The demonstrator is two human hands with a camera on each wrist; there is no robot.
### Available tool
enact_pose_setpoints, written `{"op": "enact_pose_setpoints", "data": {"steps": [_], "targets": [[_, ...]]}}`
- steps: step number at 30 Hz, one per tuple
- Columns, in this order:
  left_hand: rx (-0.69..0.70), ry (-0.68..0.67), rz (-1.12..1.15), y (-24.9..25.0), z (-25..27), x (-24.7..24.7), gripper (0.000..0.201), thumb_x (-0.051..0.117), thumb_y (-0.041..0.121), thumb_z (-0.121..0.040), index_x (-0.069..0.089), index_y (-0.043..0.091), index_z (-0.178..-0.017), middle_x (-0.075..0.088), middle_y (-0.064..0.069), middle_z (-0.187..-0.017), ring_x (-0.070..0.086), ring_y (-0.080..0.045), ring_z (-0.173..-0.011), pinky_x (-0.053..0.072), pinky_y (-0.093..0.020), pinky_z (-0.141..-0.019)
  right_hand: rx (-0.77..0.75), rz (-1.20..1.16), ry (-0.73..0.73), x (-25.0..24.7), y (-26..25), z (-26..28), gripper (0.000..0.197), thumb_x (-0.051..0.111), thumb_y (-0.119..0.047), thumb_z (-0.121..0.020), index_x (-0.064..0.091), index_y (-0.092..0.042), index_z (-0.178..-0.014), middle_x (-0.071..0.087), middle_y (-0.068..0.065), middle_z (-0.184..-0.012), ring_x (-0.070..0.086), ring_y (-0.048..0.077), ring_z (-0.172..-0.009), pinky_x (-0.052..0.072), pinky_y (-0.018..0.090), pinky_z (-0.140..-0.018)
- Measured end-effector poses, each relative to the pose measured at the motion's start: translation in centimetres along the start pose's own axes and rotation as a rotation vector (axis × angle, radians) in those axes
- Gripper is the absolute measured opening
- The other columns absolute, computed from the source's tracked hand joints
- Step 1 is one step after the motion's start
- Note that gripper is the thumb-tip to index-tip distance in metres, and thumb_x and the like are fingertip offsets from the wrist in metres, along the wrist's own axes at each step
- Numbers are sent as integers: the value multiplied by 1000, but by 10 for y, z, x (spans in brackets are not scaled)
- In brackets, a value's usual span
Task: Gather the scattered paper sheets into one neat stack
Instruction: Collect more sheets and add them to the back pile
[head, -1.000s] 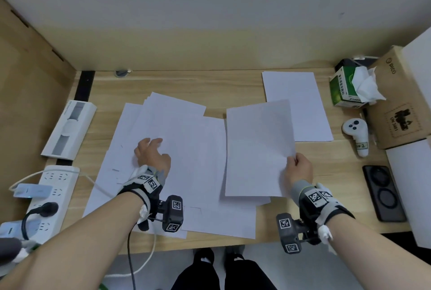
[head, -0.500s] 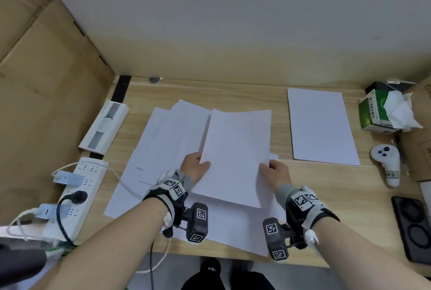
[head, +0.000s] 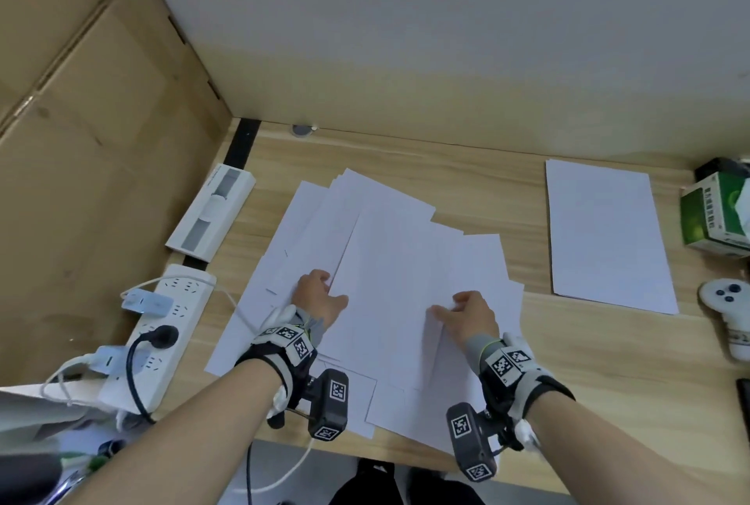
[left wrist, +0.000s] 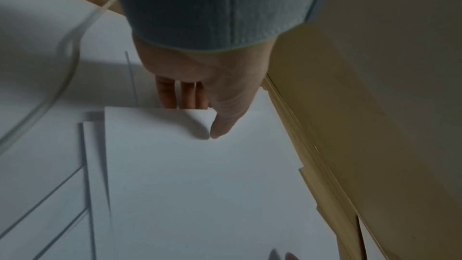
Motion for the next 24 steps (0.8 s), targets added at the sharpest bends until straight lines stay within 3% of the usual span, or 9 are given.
{"op": "enact_pose_setpoints", "data": {"steps": [3, 6, 8, 10, 13, 16, 20, 22, 24], "targets": [[-29, -52, -34, 2, -4, 2, 43, 67, 21, -81, 56, 11, -122, 61, -5, -109, 62, -26, -103, 37, -24, -72, 7, 11, -2, 0, -2, -4, 37, 77, -40, -75, 61, -20, -102, 66, -2, -99, 62, 24, -97, 50, 36, -88], [-15, -53, -62, 4, -9, -2, 6, 62, 15, -75, 56, 17, -76, 49, -1, -71, 50, -21, -66, 30, -23, -56, 13, -47, 0, -1, -6, -6, 22, 78, -33, -73, 61, -21, -78, 66, -1, -81, 61, 23, -77, 48, 32, -73], [-13, -71, -25, 5, -12, -2, 15, 60, 13, -74, 46, 15, -69, 39, -2, -64, 39, -18, -59, 24, -23, -52, 33, -150, -15, 1, -5, -4, 21, 79, -29, -68, 59, -21, -69, 65, 0, -71, 60, 23, -66, 53, 37, -71], [11, -77, 29, 10, -16, -8, 13, 60, 13, -76, 47, 14, -72, 40, -4, -65, 38, -18, -58, 22, -23, -50, 31, -235, -34, 4, -11, -3, 21, 80, -25, -66, 59, -21, -66, 63, 0, -64, 60, 23, -59, 57, 43, -74], [45, -60, 88, 19, -26, -27, 6, 60, 10, -81, 59, 10, -87, 56, -2, -77, 50, -16, -62, 31, -21, -50, -4, -275, -57, 9, -29, -7, 24, 80, -26, -62, 57, -25, -64, 56, -3, -62, 55, 24, -63, 52, 42, -71], [76, 12, 140, 27, -39, -50, 13, 60, 8, -83, 59, 9, -96, 60, -6, -90, 53, -22, -75, 39, -26, -60, -36, -310, -90, 22, -52, -15, 28, 82, -31, -60, 56, -28, -71, 52, -6, -67, 52, 22, -72, 48, 38, -74], [82, 101, 151, 28, -60, -73, 25, 59, 4, -84, 66, 3, -108, 69, -11, -104, 61, -22, -86, 43, -26, -69, -63, -297, -89, 37, -83, -22, 21, 79, -17, -68, 59, -23, -65, 53, -6, -57, 53, 22, -62, 48, 38, -68], [91, 129, 98, 26, -72, -79, 27, 61, 6, -83, 68, 4, -109, 69, -11, -109, 64, -24, -95, 43, -26, -72, -48, -288, -81, 46, -93, -28, 17, 77, -20, -67, 64, -19, -78, 59, -4, -66, 58, 24, -67, 53, 40, -71], [96, 128, 3, 22, -80, -79, 27, 62, 10, -83, 70, 5, -108, 68, -9, -110, 64, -26, -102, 43, -24, -74, -4, -249, -48, 51, -93, -33, 32, 74, -23, -67, 63, -18, -97, 66, -2, -85, 65, 25, -80, 58, 41, -81]]}}
Point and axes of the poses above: each hand's wrist, its own z-axis away from the middle knuckle, its own x-axis out of the palm, y = z × x, the point moved 9 cm from there along -z, towards the middle knuckle
